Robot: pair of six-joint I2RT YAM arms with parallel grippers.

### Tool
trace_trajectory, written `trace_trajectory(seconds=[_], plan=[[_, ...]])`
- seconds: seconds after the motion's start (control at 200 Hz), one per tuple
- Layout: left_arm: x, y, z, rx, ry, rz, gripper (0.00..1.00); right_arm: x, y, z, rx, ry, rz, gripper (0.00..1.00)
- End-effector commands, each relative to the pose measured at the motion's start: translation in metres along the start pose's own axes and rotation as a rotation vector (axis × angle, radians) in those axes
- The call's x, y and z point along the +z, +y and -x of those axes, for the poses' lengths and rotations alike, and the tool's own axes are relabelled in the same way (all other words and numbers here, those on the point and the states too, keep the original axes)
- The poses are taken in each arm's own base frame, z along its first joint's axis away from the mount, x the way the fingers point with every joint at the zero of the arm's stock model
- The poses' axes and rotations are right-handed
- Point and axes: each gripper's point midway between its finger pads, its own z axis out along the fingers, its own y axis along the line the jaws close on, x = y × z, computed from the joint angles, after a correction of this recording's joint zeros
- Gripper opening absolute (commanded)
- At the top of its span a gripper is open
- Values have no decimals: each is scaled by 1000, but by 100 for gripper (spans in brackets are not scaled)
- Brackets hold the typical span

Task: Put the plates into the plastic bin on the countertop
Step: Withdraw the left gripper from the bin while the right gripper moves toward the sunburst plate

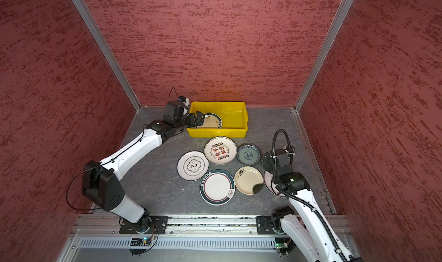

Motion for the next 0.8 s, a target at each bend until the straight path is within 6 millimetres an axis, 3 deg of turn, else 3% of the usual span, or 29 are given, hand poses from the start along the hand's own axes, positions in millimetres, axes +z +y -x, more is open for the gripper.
trace_trajectory(seconds=[0.0, 0.11, 0.301, 0.556, 0.797], plan=[[-23, -16, -1, -41, -53, -120, 99, 15, -5, -19, 63, 65, -2, 99], [-52, -6, -13, -60, -81, -129, 99, 24, -10, -27, 77, 87, 3, 99], [-88, 29, -37, -116, -100, -68, 99, 38, -19, -33, 102, 117, 3, 99], [-99, 74, -70, -295, -72, -78, 99, 52, -22, -40, 93, 156, -2, 99], [-103, 88, -88, -345, -43, -90, 99, 56, -25, -39, 60, 146, -10, 99]])
